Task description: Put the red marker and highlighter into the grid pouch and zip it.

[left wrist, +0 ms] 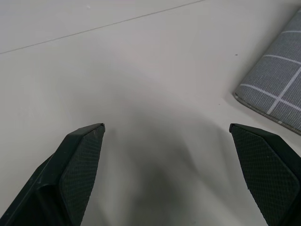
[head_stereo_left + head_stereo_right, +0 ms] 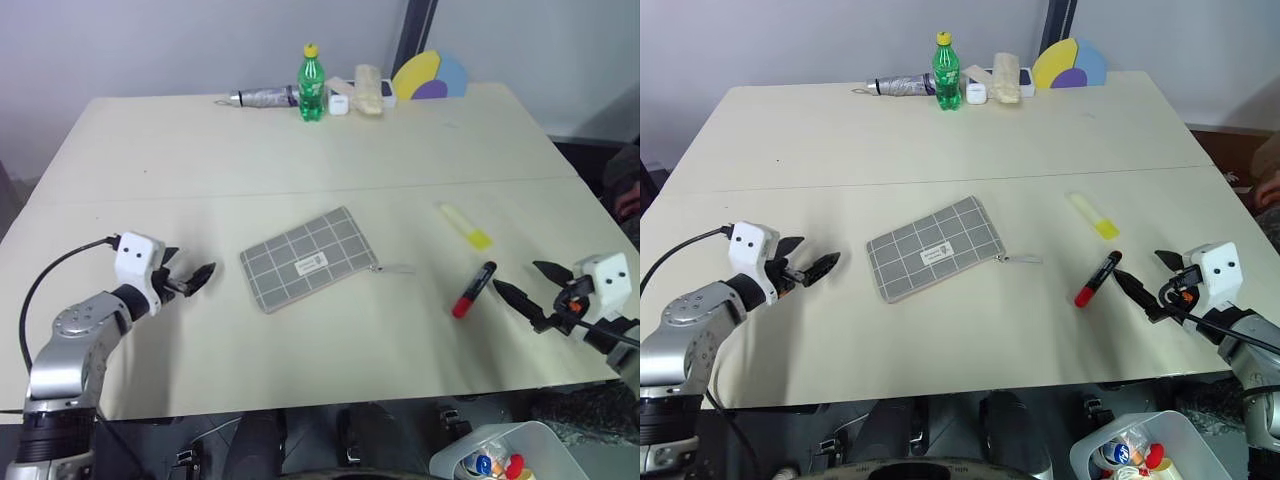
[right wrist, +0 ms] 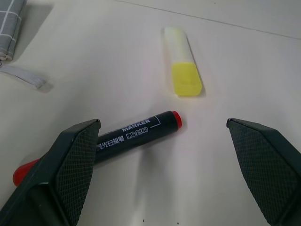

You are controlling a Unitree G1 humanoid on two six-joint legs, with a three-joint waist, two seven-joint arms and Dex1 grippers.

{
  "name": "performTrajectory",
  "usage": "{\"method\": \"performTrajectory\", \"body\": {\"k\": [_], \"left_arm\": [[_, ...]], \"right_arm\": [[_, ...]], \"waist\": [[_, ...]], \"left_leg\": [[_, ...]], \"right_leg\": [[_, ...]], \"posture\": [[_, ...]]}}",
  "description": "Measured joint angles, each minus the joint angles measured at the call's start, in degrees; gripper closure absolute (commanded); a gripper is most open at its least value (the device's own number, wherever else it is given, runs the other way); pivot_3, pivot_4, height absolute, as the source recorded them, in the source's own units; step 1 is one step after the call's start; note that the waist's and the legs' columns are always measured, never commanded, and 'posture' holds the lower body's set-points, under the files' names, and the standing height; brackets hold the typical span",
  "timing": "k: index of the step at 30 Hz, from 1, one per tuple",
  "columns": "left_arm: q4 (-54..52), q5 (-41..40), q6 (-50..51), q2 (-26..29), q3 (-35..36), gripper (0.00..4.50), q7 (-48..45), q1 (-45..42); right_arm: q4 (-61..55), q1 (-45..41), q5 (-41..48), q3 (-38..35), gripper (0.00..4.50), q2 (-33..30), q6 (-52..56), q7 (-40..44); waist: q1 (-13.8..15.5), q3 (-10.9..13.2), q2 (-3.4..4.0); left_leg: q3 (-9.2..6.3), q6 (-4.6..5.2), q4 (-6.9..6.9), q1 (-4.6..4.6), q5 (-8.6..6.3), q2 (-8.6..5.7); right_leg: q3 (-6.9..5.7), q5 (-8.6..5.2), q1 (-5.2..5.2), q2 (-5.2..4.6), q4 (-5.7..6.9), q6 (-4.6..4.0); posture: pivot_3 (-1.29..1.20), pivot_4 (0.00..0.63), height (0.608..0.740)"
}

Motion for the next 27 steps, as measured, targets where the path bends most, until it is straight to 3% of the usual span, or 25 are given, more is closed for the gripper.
{"method": "performTrajectory", "body": {"k": [16, 25, 27], "left_arm": [[-1.8, 1.0, -1.5, -1.6, -1.8, 0.0, 0.8, -0.2], [-2.3, 5.3, -7.1, -2.1, -5.6, 0.0, 0.5, -0.2], [-2.3, 6.6, -9.2, -1.1, -5.7, 0.0, -0.5, 0.6]], "right_arm": [[-0.1, -3.8, -0.5, 3.0, 0.03, 0.5, -0.2, -2.7], [-4.2, -10.0, -0.6, 10.5, 0.03, 2.9, 1.2, -6.9], [-4.8, -11.6, -0.6, 12.7, 0.55, 4.2, 1.6, -7.2]], "waist": [[0.0, 0.0, 0.0], [0.0, 0.0, 0.0], [-0.1, 0.0, 0.0]], "left_leg": [[0.0, 0.0, 0.0, 0.0, 0.0, 0.0], [0.0, 0.0, 0.0, 0.0, 0.0, 0.0], [0.0, 0.0, 0.0, 0.0, 0.0, 0.01]], "right_leg": [[0.0, 0.0, 0.0, 0.01, 0.0, 0.0], [0.01, 0.0, -0.01, 0.01, 0.0, 0.0], [0.01, 0.0, -0.01, 0.01, 0.0, 0.0]], "posture": [[0.0, 0.15, 0.74], [0.0, 0.15, 0.74], [0.0, 0.15, 0.74]]}}
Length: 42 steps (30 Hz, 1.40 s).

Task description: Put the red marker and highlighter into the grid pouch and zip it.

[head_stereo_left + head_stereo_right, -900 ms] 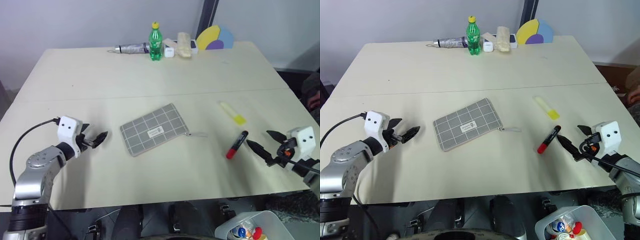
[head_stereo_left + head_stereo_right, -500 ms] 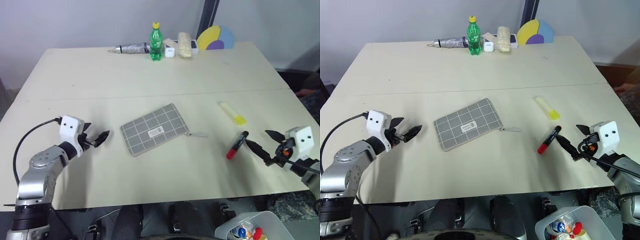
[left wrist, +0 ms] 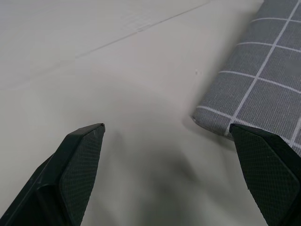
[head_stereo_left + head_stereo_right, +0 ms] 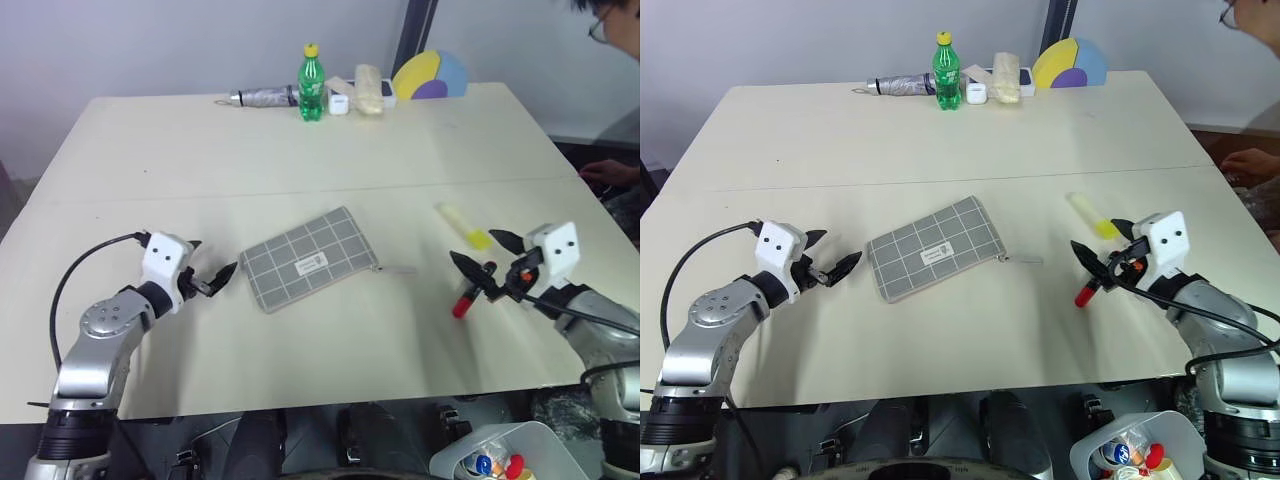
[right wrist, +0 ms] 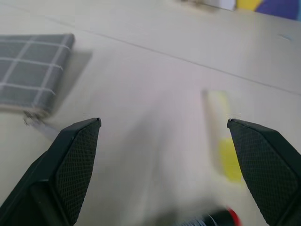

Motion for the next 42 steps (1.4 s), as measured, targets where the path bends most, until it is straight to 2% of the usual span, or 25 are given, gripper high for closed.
{"method": "performTrajectory", "body": {"k": [1, 2, 8, 11, 14, 27, 34, 42], "left_arm": [[0.0, 0.9, -1.6, 0.7, -0.1, 0.0, -0.5, 0.7], [0.0, 1.2, -2.3, 0.9, -0.1, 0.0, -0.8, 1.0], [1.1, 10.6, -19.4, 5.7, -1.3, 0.0, -2.5, 6.9], [3.3, 15.3, -28.8, 7.9, -2.5, 0.0, -2.9, 8.5], [4.1, 16.4, -33.0, 8.4, -3.3, 0.0, -3.7, 8.8], [8.4, 22.7, -44.1, 9.0, -11.7, 0.0, -6.0, 1.7], [12.3, 23.9, -49.2, 8.8, -15.2, 0.0, -7.1, -3.0], [14.7, 23.6, -54.1, 8.8, -17.1, 0.0, -7.6, -4.3]], "right_arm": [[-0.1, -1.0, -0.1, 1.4, 0.83, 0.6, 0.3, -0.3], [-0.1, -1.4, -0.3, 2.1, 1.28, 0.7, 0.5, -0.6], [3.0, -8.2, -6.4, 11.0, 4.37, 3.2, 1.6, -4.1], [5.5, -11.2, -10.0, 14.3, 4.45, 4.7, 1.6, -6.7], [7.7, -13.3, -12.3, 16.5, 4.45, 5.8, 1.6, -7.9], [22.0, -26.8, -23.8, 27.6, 4.45, 11.7, 4.8, -11.5], [24.7, -29.1, -25.3, 29.0, 4.45, 14.4, 3.6, -10.3], [24.7, -29.1, -26.0, 29.4, 4.45, 15.5, 3.1, -8.4]], "waist": [[-0.1, 0.0, 0.0], [-0.1, 0.0, 0.0], [-0.1, 0.0, 0.0], [0.3, 0.0, 0.01], [0.2, 0.0, 0.0], [0.3, 0.0, 0.05], [0.1, 0.0, 0.09], [0.0, -0.1, 0.12]], "left_leg": [[0.02, 0.0, -0.01, 0.01, 0.0, 0.0], [0.02, 0.0, -0.02, 0.01, 0.0, 0.01], [0.05, 0.0, -0.05, 0.01, 0.0, 0.01], [0.08, 0.01, -0.04, -0.01, 0.0, -0.02], [0.1, 0.02, -0.04, -0.02, -0.01, -0.03], [0.14, 0.04, -0.04, -0.01, -0.02, -0.04], [0.15, 0.08, -0.04, -0.01, -0.04, -0.03], [0.15, 0.12, -0.04, 0.0, -0.06, -0.02]], "right_leg": [[0.01, 0.0, -0.01, 0.0, 0.0, 0.0], [0.01, 0.0, -0.01, 0.0, 0.0, 0.0], [0.02, 0.0, -0.06, -0.03, 0.0, -0.02], [0.01, 0.0, -0.06, -0.11, -0.01, -0.02], [0.01, 0.0, -0.08, -0.12, -0.01, -0.02], [0.01, 0.01, -0.08, -0.13, 0.0, -0.02], [0.01, 0.01, -0.09, -0.13, 0.01, -0.01], [0.01, 0.01, -0.09, -0.13, 0.01, -0.01]], "posture": [[0.0, 0.15, 0.74], [0.0, 0.15, 0.74], [0.0, 0.15, 0.74], [0.0, 0.15, 0.74], [0.0, 0.15, 0.74], [0.0, 0.15, 0.74], [0.0, 0.15, 0.74], [0.0, 0.15, 0.74]]}}
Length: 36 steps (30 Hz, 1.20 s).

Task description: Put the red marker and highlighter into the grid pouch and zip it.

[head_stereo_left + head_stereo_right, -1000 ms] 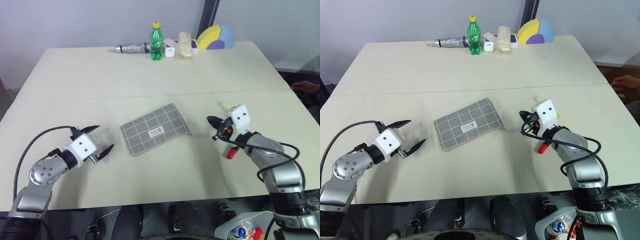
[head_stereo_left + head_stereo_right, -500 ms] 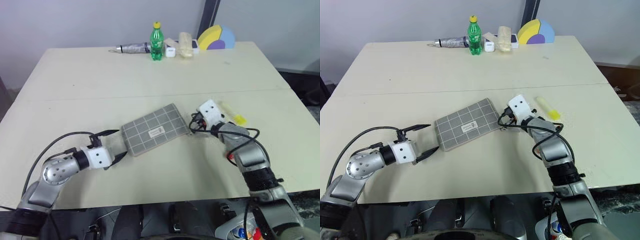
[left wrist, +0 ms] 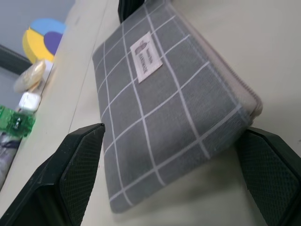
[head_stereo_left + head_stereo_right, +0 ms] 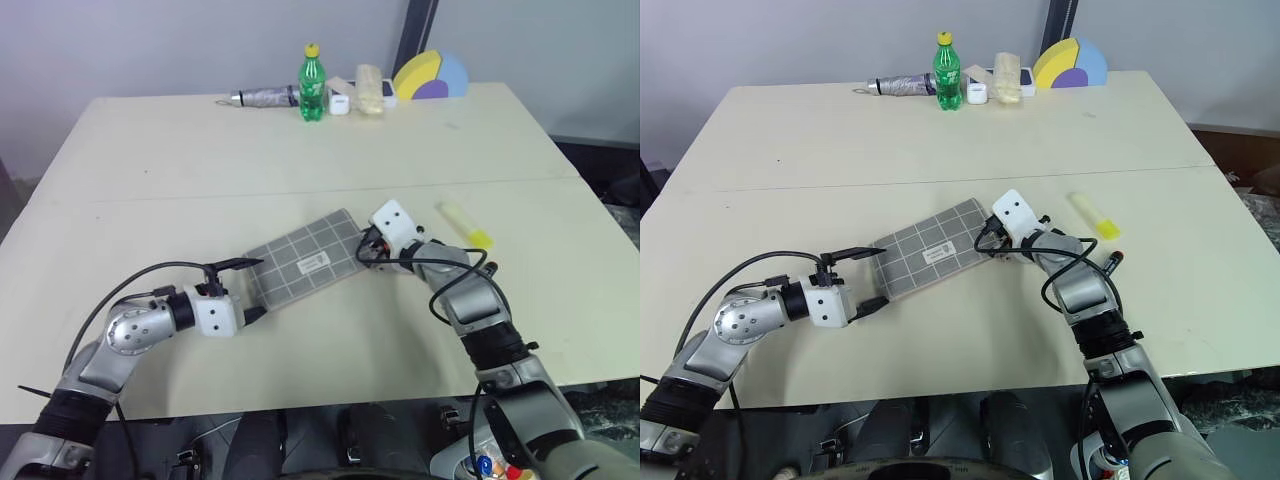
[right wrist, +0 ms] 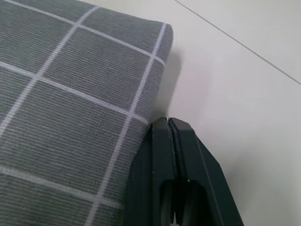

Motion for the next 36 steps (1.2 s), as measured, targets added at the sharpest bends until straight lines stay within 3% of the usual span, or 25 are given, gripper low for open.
{"method": "performTrajectory", "body": {"k": [8, 11, 17, 22, 32, 34, 36], "left_arm": [[4.0, 0.0, -4.2, -0.9, -2.1, 0.0, -0.6, -3.4], [4.7, -0.4, -5.1, -1.0, -2.9, 1.21, -1.4, -3.4], [5.0, -2.7, -5.0, -1.4, -3.7, 4.34, -3.1, -3.1], [4.7, -5.4, -1.9, -2.0, -3.4, 4.43, -3.6, -3.1], [-14.5, -28.3, 37.3, -8.3, 2.3, 4.43, -1.3, -1.8], [-17.0, -31.5, 42.9, -9.0, 3.4, 4.5, -0.4, -2.3], [-18.5, -33.2, 46.5, -9.3, 4.0, 4.5, 0.2, -2.8]], "right_arm": [[-1.2, 0.1, -0.1, 1.4, 4.45, 2.2, 0.6, 1.8], [-1.5, 0.3, -0.1, 1.5, 4.5, 2.4, 0.7, 2.0], [-1.9, 0.3, 0.2, 0.6, 4.5, 2.4, 1.4, 1.7], [-2.0, 0.2, 0.3, -0.9, 4.5, 1.8, 1.0, 1.7], [-7.9, -2.4, 2.1, -11.4, 4.5, -5.0, 0.9, -0.1], [-10.8, -1.6, 3.8, -13.6, 3.97, -7.3, 2.2, 1.7], [-13.4, -0.3, 5.6, -14.7, 3.15, -9.0, 3.4, 3.9]], "waist": [[0.0, 0.0, 0.01], [0.0, 0.0, 0.01], [0.0, 0.0, 0.02], [-0.1, 0.0, 0.02], [0.1, 0.0, 0.01], [0.0, 0.0, 0.01], [0.0, 0.0, 0.01]], "left_leg": [[0.01, 0.01, 0.01, 0.0, -0.01, 0.0], [0.02, 0.01, 0.0, 0.0, -0.01, 0.0], [0.02, 0.01, 0.01, -0.02, -0.01, 0.0], [0.04, 0.03, 0.0, -0.03, -0.02, 0.0], [-0.13, 0.02, 0.21, -0.55, -0.01, 0.0], [-0.14, 0.02, 0.2, -0.55, -0.01, 0.0], [-0.15, 0.02, 0.2, -0.54, -0.01, 0.01]], "right_leg": [[0.0, 0.0, 0.0, 0.0, 0.0, 0.0], [0.0, 0.0, -0.01, 0.0, 0.0, 0.0], [0.0, 0.0, -0.03, 0.0, 0.0, 0.0], [0.0, 0.0, -0.06, 0.0, 0.01, 0.0], [-0.08, 0.01, -0.39, 0.03, 0.08, 0.02], [-0.08, 0.01, -0.39, 0.04, 0.07, 0.02], [-0.08, 0.01, -0.37, 0.06, 0.05, 0.02]], "posture": [[0.0, 0.15, 0.74], [0.0, 0.15, 0.74], [0.0, 0.15, 0.74], [0.0, 0.15, 0.74], [0.0, 0.15, 0.74], [0.0, 0.15, 0.74], [0.0, 0.15, 0.74]]}}
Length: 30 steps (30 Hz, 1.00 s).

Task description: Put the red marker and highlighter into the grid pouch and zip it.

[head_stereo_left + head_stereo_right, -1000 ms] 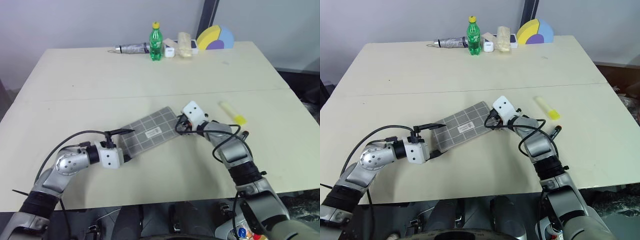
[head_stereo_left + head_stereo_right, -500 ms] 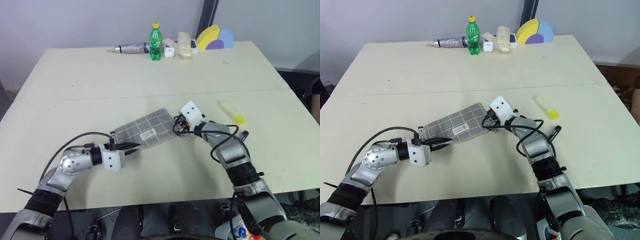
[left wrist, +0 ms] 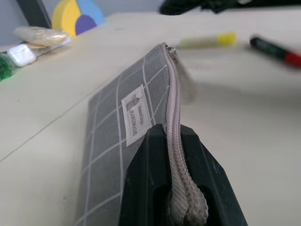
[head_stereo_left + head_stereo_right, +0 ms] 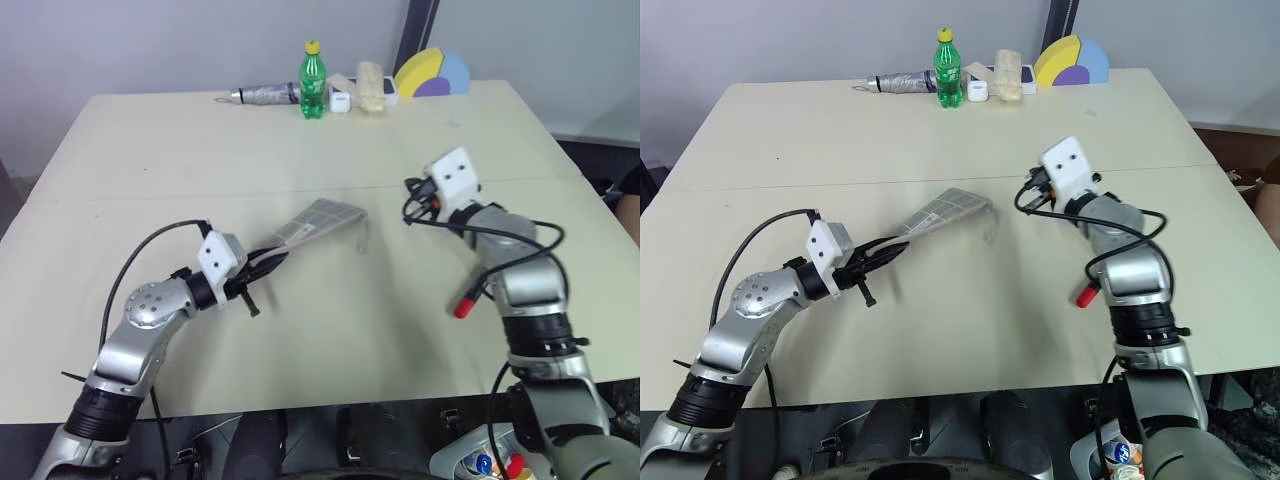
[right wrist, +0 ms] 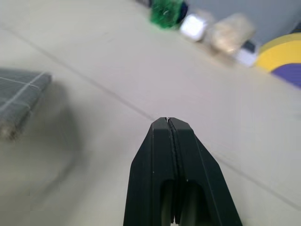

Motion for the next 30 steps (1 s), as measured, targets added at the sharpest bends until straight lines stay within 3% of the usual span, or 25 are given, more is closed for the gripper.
{"method": "performTrajectory", "body": {"k": [6, 11, 18, 27, 30], "left_arm": [[-1.1, -2.0, 5.0, -1.9, 1.9, 4.5, 0.7, -1.1], [-1.5, -2.0, 6.2, -3.4, 2.0, 4.5, 0.5, -1.4], [-3.7, -3.1, 8.4, -4.8, 2.0, 4.5, 0.0, -1.5], [-4.0, -2.5, 8.4, -5.8, 2.1, 4.5, 0.8, -1.4], [-3.9, -1.5, 8.1, -6.3, 2.1, 4.5, 1.6, -1.5]], "right_arm": [[-7.0, 4.9, 7.2, -0.6, 0.12, -0.6, 5.3, 4.7], [-10.3, 6.1, 10.4, 0.7, 0.12, 2.1, 9.6, 4.2], [-6.6, 4.7, 10.1, 2.0, 0.12, 7.7, 10.0, -1.4], [-4.6, 3.0, 10.1, 3.4, 4.43, 8.2, 9.6, -2.7], [-5.2, 3.0, 9.3, 5.5, 4.43, 7.3, 9.7, -2.2]], "waist": [[-0.2, 0.0, 0.0], [-0.1, 0.0, 0.0], [-0.1, 0.0, 0.0], [0.0, 0.0, 0.0], [0.0, 0.0, 0.0]], "left_leg": [[0.0, 0.0, -0.01, 0.02, 0.0, 0.02], [-0.01, 0.0, 0.01, 0.02, 0.0, 0.02], [0.0, -0.01, 0.01, 0.0, 0.01, 0.02], [0.0, -0.01, 0.01, 0.0, 0.01, 0.01], [0.0, -0.01, 0.01, 0.0, 0.01, 0.01]], "right_leg": [[0.03, 0.0, 0.0, 0.07, 0.0, 0.0], [0.04, 0.0, 0.01, 0.06, 0.0, 0.0], [0.04, 0.0, -0.01, 0.07, -0.01, 0.0], [0.04, 0.0, -0.01, 0.06, -0.01, 0.0], [0.04, 0.0, -0.01, 0.06, -0.01, 0.0]], "posture": [[0.0, 0.15, 0.74], [0.0, 0.15, 0.74], [0.0, 0.15, 0.74], [0.0, 0.15, 0.74], [0.0, 0.15, 0.74]]}}
